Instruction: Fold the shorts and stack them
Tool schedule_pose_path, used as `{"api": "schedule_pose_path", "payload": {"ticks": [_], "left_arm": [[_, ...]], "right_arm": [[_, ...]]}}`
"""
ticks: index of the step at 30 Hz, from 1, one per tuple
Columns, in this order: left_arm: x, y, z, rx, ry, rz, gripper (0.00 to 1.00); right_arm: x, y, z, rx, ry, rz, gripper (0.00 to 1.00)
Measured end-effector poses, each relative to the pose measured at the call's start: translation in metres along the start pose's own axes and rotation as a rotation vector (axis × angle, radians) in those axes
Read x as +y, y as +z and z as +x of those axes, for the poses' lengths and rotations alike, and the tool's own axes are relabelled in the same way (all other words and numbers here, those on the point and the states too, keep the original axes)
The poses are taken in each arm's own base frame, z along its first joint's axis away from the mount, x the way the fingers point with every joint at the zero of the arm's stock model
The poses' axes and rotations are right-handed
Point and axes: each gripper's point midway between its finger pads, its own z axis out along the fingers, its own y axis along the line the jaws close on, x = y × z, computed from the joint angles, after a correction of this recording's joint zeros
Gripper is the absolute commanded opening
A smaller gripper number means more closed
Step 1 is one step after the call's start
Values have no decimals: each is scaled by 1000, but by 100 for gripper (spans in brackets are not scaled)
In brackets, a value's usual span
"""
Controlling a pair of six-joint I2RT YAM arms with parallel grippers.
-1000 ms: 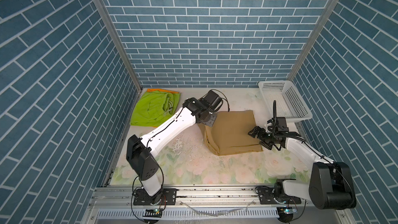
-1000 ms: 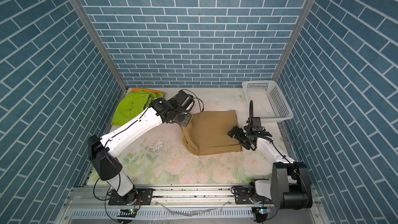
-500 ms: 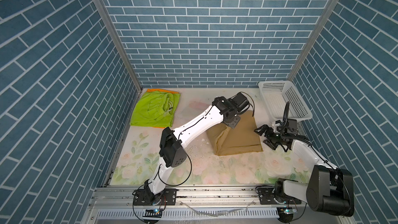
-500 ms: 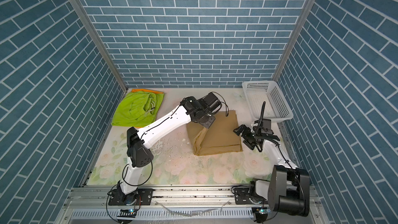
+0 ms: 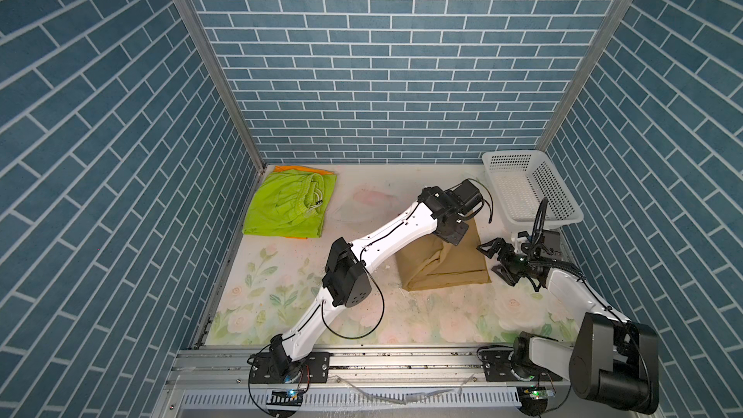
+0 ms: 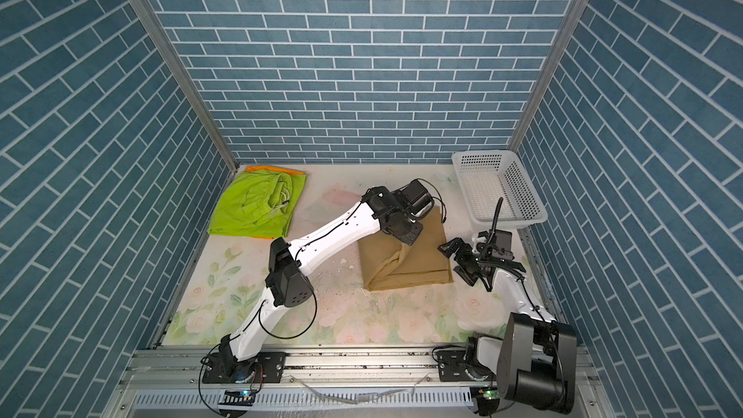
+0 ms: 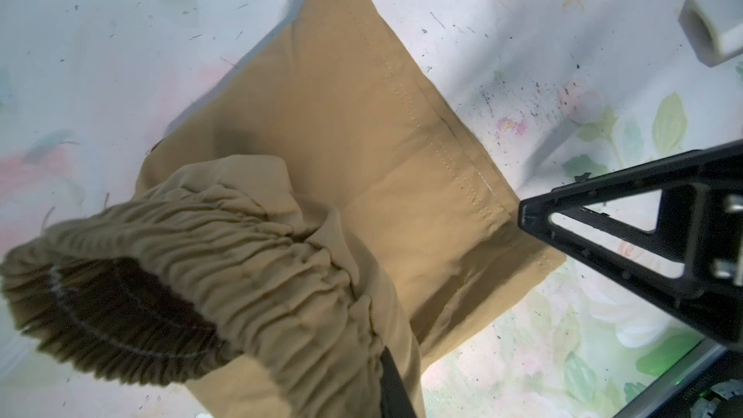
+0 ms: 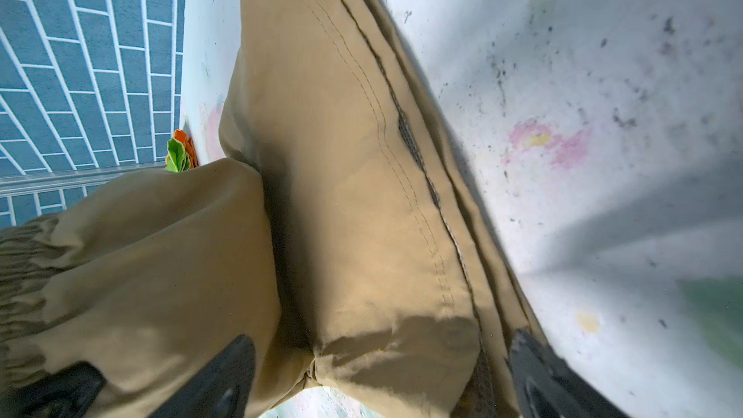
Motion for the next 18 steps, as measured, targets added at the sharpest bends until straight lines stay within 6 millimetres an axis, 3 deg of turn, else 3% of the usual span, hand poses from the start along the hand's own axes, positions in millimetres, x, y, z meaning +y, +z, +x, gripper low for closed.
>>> {"api": "schedule_pose_path", "payload": {"ticks": [2, 8, 11, 12, 13, 16, 18], "left_arm": [[-4, 9, 1, 0, -12, 16, 21], [-16, 33, -5, -26, -50, 71, 50], [-19, 40, -12, -44, -60, 90, 79], [-18, 40, -14, -51, -65, 95, 94], [-16, 39, -16, -56, -71, 95, 100], [-3, 23, -28, -103, -99, 94, 99], [18, 0, -35, -147, -132, 88, 99]], "right_arm": [[1, -1, 0, -1, 5, -8, 99], [7, -3, -1, -6, 1, -31, 99], [8, -5, 0, -11, -6, -33, 99], [9, -6, 1, -12, -8, -32, 99], [10, -8, 1, -16, -16, -31, 99], [14, -14, 0, -28, -46, -33, 99], [19, -16, -1, -32, -72, -28, 99]]}}
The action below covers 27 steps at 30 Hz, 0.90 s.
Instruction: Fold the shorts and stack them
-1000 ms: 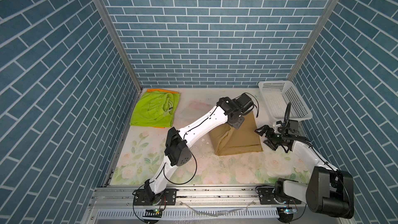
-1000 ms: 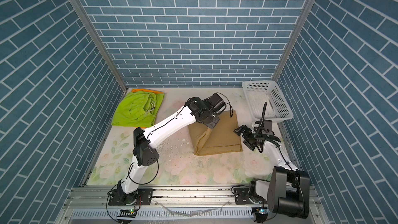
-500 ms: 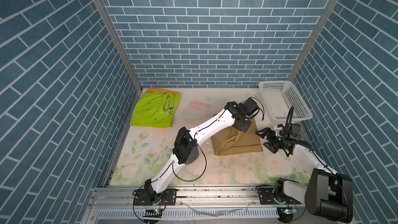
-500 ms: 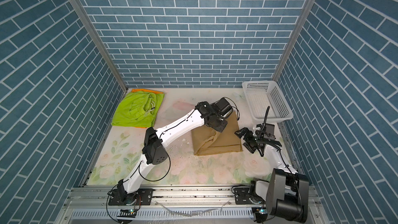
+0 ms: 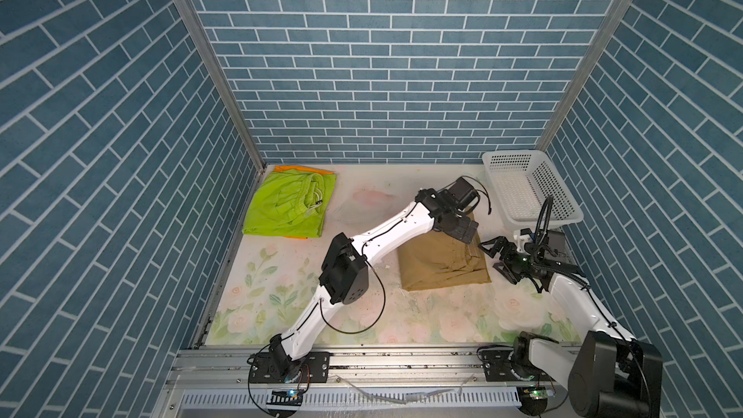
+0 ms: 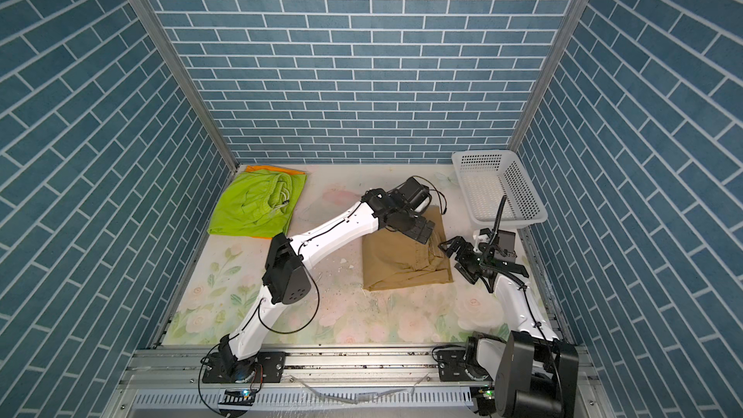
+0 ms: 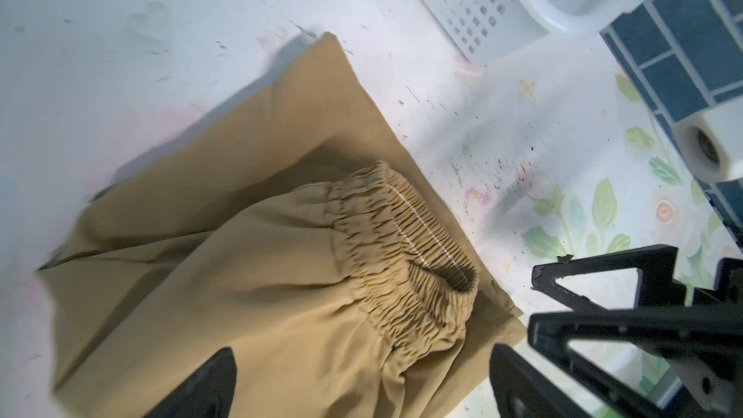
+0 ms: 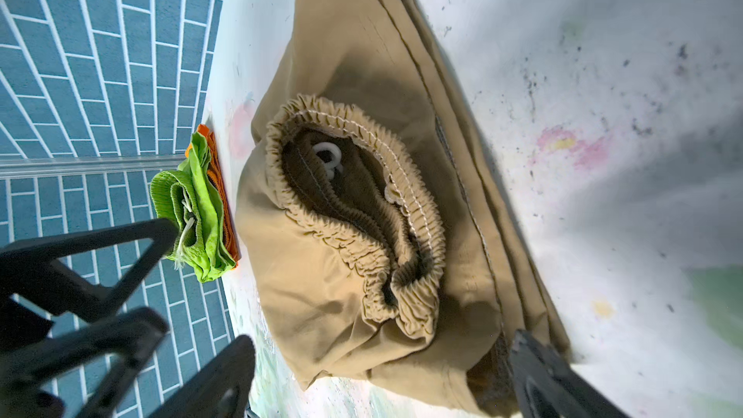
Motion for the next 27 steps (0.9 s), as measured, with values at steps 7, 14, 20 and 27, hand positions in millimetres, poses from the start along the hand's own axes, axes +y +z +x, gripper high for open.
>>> {"api": "schedule_pose_path", "payload": {"ticks": [7, 14, 20, 27], "left_arm": [[107, -121, -26, -258, -224, -43, 100], [134, -86, 45, -172, -374, -16, 100], [136, -55, 89, -74, -461, 15, 99], [126, -51, 68, -118, -480, 82, 100]], "right_arm": [[38, 17, -6, 48, -227, 85, 99], [50, 71, -10, 160, -334, 176, 92], [47, 112, -16, 220, -375, 243, 34], [78, 109, -48, 152, -442, 245, 1]]}}
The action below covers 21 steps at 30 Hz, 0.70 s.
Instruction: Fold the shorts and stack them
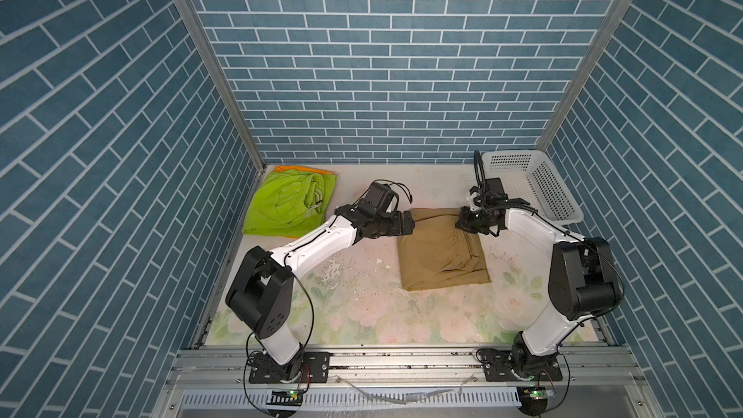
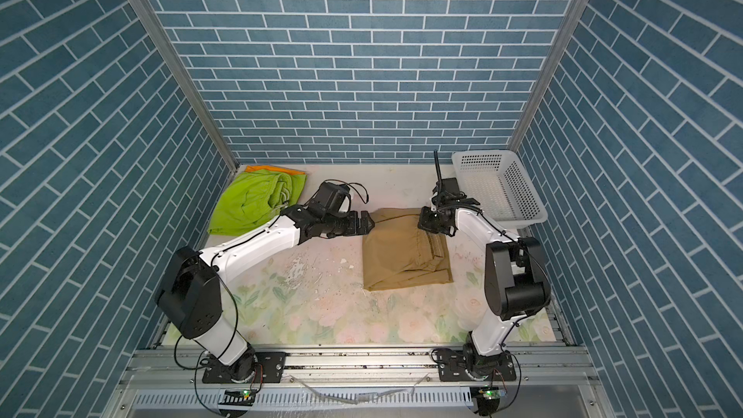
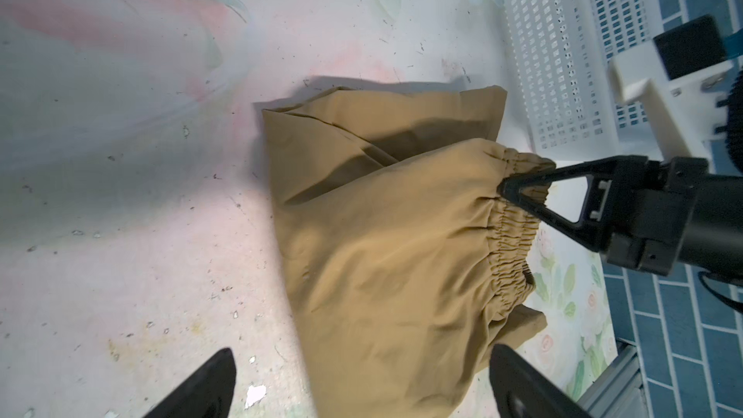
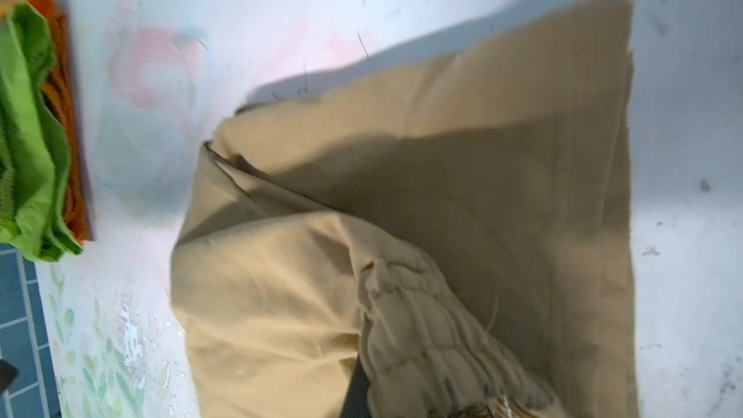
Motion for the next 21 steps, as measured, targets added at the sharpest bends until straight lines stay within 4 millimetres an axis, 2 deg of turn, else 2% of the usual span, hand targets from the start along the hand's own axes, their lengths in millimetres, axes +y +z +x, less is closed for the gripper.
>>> {"api": "schedule_pose_path", "payload": {"ticks": [3, 7, 8, 11, 15, 19, 21], "left_arm": [[-4, 9, -5, 6, -2, 10, 100], [-7, 24, -12, 18, -6, 17, 100], [-7, 29, -15, 21, -10, 20, 100], [-4, 45, -25, 28, -26, 27, 100], [2, 68, -36, 41, -52, 41, 100], [15, 87, -41, 63, -90, 50, 100], [24, 96, -42, 77, -111, 52, 99]], "right_arm": [[-1, -7, -10, -30, -14, -6, 0], [-15, -8, -13, -29, -3, 13, 1], [-20, -5, -11, -18, 1, 28, 8], [-36, 8, -3, 33, 15, 70, 41], [-44, 17, 7, 82, 23, 80, 72], [-33, 0, 7, 45, 9, 49, 97], [-21, -16, 11, 12, -6, 26, 99]]}}
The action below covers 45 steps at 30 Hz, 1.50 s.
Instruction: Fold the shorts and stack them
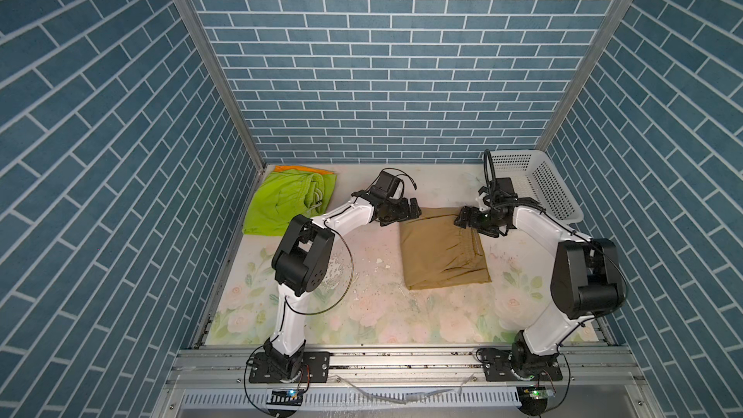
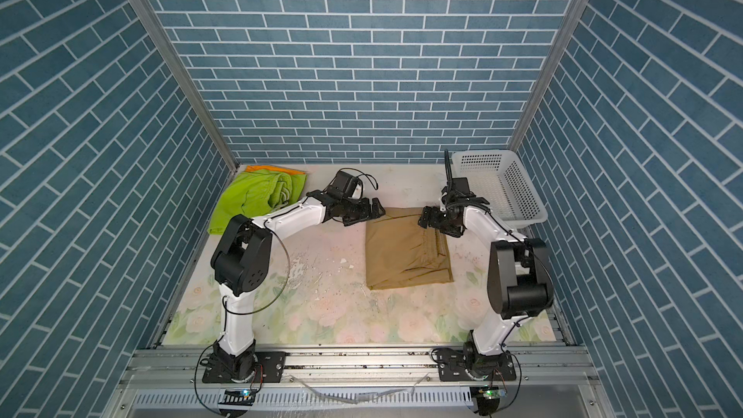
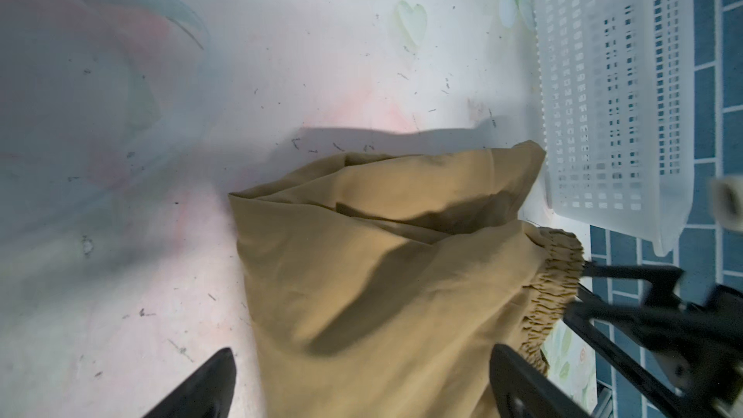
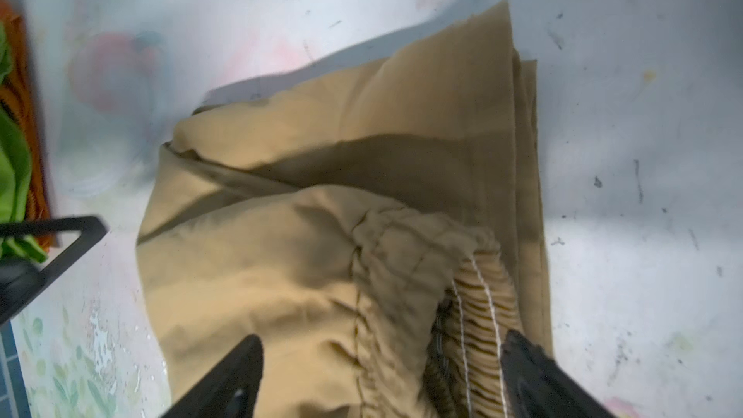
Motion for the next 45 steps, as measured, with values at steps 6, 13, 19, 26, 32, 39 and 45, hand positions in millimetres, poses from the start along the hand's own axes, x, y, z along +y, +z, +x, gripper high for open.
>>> {"api": "schedule_pose_path", "payload": {"ticks": [6, 13, 19, 26, 32, 39, 45], "left_arm": [[13, 22, -14, 18, -43, 28, 95], [-2, 18, -16, 7, -82, 103, 100], [-34, 0, -29, -44, -134, 235, 100], [-51, 17, -19, -21, -170, 305, 100], [-21, 59, 0, 33, -220, 265, 100], [-19, 68, -15, 23, -216, 294, 100], [-13, 73, -34, 5, -206, 297, 100]], "right_arm": [[14, -14, 31, -16, -32, -43, 99], [14, -1, 67, 45, 60, -111, 99], [63, -25, 47, -96, 26, -300, 99], [53, 19, 72, -17, 93, -336, 99], [36, 42, 84, 35, 133, -316, 99], [17, 37, 76, 5, 154, -317, 99], [-15, 15, 72, -26, 170, -215, 99]]}}
